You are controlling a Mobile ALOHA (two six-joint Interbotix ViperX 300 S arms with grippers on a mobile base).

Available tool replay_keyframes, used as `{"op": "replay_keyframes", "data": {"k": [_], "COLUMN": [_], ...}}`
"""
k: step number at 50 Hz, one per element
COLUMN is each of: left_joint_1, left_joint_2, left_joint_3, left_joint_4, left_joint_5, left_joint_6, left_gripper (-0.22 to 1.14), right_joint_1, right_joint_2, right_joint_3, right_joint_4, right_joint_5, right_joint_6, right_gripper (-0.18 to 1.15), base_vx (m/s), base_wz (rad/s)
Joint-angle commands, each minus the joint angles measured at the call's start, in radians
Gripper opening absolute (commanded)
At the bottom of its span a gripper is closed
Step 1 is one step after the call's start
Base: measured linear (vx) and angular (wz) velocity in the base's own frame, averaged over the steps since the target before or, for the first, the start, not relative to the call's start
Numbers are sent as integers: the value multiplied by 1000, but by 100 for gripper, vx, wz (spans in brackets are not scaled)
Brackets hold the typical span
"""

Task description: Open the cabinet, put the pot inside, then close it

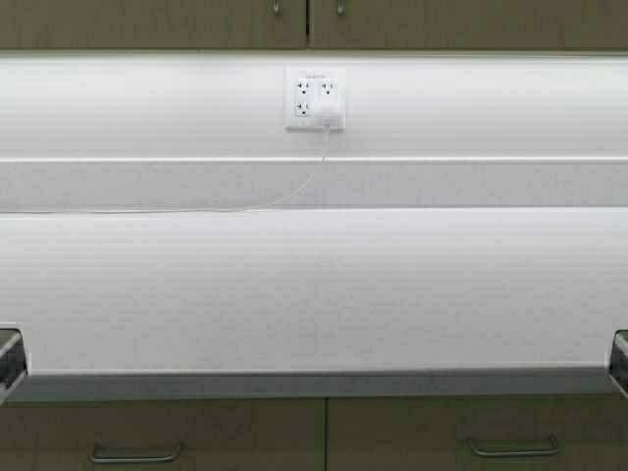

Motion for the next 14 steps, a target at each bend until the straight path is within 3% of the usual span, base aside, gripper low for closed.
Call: {"op": "replay_keyframes", "data": {"k": [1,14], "left_joint_1": [-2,-2], "left_joint_2": [-17,-17], "left_joint_3": [-11,-12], "left_joint_4": [2,3], "left_joint_5": [-11,-14], "left_joint_6": [2,2], "left_gripper": [4,4], "right_joint_1": [2,2], "right_joint_2": [-18,-18], "right_joint_3": [-12,-12], "right_joint_4": [2,2], "right_joint_5": [-8,-8], "right_joint_6": [-2,-2], "right_gripper": [7,7], "base_vx": [0,0], "base_wz": [0,0]}}
